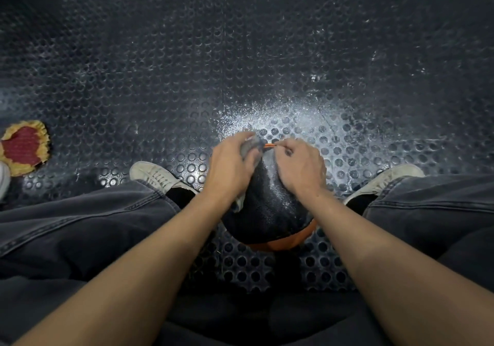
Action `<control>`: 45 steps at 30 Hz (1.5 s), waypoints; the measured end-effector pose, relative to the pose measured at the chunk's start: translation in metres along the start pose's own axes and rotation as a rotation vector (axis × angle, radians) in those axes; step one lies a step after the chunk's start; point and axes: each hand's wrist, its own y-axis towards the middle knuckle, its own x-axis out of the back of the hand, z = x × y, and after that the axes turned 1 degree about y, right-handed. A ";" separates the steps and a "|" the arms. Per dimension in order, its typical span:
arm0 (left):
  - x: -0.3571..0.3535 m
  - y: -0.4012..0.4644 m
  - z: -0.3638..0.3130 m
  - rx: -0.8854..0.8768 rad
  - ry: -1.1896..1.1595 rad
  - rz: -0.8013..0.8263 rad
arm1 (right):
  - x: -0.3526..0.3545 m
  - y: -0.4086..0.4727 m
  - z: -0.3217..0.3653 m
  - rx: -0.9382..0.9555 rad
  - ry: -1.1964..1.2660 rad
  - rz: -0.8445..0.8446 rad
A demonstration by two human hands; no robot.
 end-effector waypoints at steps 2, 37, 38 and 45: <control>-0.001 0.018 -0.002 0.099 -0.021 0.018 | -0.001 -0.007 0.006 -0.017 0.007 -0.023; 0.011 -0.009 0.008 0.074 0.021 0.063 | 0.001 -0.020 0.013 -0.006 -0.096 0.055; 0.012 -0.004 0.008 0.126 -0.019 0.063 | 0.001 -0.022 0.013 -0.010 -0.098 0.043; 0.018 -0.048 0.012 -0.096 0.056 0.074 | 0.012 -0.016 0.007 -0.020 -0.078 0.082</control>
